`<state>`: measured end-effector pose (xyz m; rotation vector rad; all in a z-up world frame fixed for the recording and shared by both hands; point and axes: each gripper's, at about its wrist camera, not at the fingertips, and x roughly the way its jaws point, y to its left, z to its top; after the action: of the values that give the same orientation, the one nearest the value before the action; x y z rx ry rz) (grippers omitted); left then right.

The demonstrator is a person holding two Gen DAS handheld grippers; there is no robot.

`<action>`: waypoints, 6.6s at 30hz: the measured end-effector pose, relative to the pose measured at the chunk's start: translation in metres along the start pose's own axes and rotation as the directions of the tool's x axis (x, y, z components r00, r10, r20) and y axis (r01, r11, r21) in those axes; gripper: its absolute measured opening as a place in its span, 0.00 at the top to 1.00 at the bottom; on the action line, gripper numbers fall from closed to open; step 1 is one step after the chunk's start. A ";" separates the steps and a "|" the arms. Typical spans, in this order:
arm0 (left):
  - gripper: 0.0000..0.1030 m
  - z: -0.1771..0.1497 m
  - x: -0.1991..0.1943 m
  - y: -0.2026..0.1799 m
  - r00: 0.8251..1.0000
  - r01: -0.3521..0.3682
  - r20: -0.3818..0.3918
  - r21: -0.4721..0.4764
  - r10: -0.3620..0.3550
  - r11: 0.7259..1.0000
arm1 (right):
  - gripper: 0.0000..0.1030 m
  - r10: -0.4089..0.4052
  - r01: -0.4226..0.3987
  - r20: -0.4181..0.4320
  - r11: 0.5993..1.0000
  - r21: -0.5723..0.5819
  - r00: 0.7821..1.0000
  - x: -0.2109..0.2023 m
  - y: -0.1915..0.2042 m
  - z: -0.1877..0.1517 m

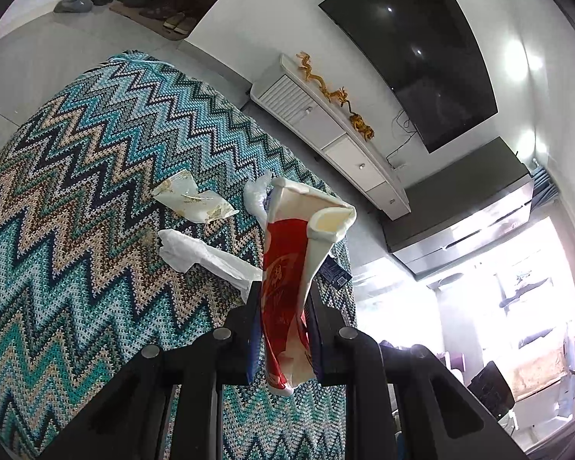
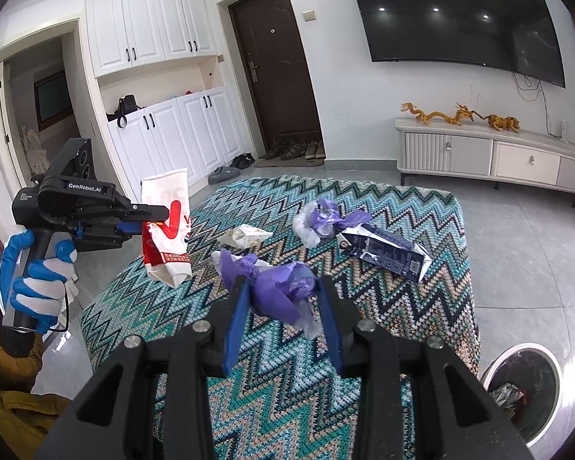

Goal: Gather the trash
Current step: 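Carry the red-white bag and purple bag toward the bin with both grippers, then open both grippers over the bin to drop the items, then return both grippers to the table over the remaining trash, then grasp the white tissue with the left gripper while the right grasps the blue-white printed bag, then carry the tissue and printed bag over the bin with both grippers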

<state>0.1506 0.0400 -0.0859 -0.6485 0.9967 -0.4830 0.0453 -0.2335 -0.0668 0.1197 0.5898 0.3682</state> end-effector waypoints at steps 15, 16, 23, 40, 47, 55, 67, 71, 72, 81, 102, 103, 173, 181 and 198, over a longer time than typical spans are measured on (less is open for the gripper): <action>0.81 -0.004 0.059 -0.071 0.994 0.040 -0.105 0.102 -0.029 0.994 | 0.67 -0.074 0.064 0.058 0.986 0.155 0.996 -0.030 -0.079 -0.025; 0.81 -0.005 0.066 -0.079 0.992 0.052 -0.118 0.112 -0.038 0.992 | 0.67 -0.088 0.077 0.061 0.983 0.168 0.994 -0.035 -0.088 -0.028; 0.81 -0.024 0.127 -0.139 0.972 0.119 -0.225 0.205 -0.071 0.972 | 0.67 -0.199 0.175 0.074 0.953 0.247 0.977 -0.067 -0.145 -0.046; 0.81 -0.122 0.335 -0.260 0.866 0.155 -0.495 0.405 0.073 0.901 | 0.67 -0.496 0.505 -0.146 0.743 0.439 0.856 -0.097 -0.308 -0.134; 0.78 -0.156 0.393 -0.274 0.853 0.130 -0.504 0.461 0.138 0.878 | 0.66 -0.526 0.568 -0.227 0.695 0.442 0.820 -0.079 -0.348 -0.159; 0.70 -0.172 0.429 -0.271 0.825 0.148 -0.545 0.462 0.149 0.874 | 0.39 -0.553 0.643 -0.328 0.651 0.404 0.766 -0.044 -0.378 -0.181; 0.68 -0.163 0.365 -0.272 0.880 0.163 -0.459 0.532 0.122 0.831 | 0.38 -0.594 0.661 -0.300 0.608 0.440 0.746 -0.066 -0.354 -0.168; 0.68 -0.157 0.318 -0.267 0.915 0.169 -0.395 0.562 0.083 0.810 | 0.38 -0.599 0.633 -0.240 0.622 0.461 0.764 -0.086 -0.326 -0.149; 0.68 -0.156 0.305 -0.264 0.921 0.172 -0.383 0.570 0.075 0.804 | 0.38 -0.600 0.625 -0.221 0.632 0.459 0.769 -0.091 -0.317 -0.142; 0.46 -0.139 0.197 -0.225 0.967 0.101 -0.240 0.655 0.080 0.748 | 0.38 -0.570 0.545 -0.059 0.744 0.387 0.820 -0.113 -0.219 -0.075; 0.46 -0.075 0.041 -0.037 0.995 -0.057 -0.040 0.506 0.089 0.861 | 0.38 -0.381 0.382 -0.044 0.904 0.192 0.923 -0.038 -0.066 0.000; 0.46 -0.072 0.040 -0.030 0.996 -0.056 -0.039 0.490 0.086 0.870 | 0.38 -0.375 0.377 -0.047 0.908 0.182 0.926 -0.033 -0.063 0.002; 0.81 -0.077 0.092 -0.025 0.973 -0.132 -0.137 0.327 0.185 0.936 | 0.46 -0.039 -0.076 -0.515 0.977 -0.201 0.856 0.194 -0.077 0.028; 0.82 -0.076 0.065 -0.025 0.984 -0.115 -0.092 0.342 0.155 0.933 | 0.49 -0.098 -0.034 -0.517 0.970 -0.239 0.850 0.208 -0.057 0.026; 0.82 -0.093 0.023 -0.036 0.989 -0.134 -0.006 0.390 0.149 0.911 | 0.51 -0.031 -0.013 -0.333 0.992 -0.129 0.942 0.107 -0.021 0.000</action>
<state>0.0762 -0.0258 -0.1105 -0.2091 0.9388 -0.5467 0.1338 -0.2131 -0.1268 -0.0734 0.9007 0.4201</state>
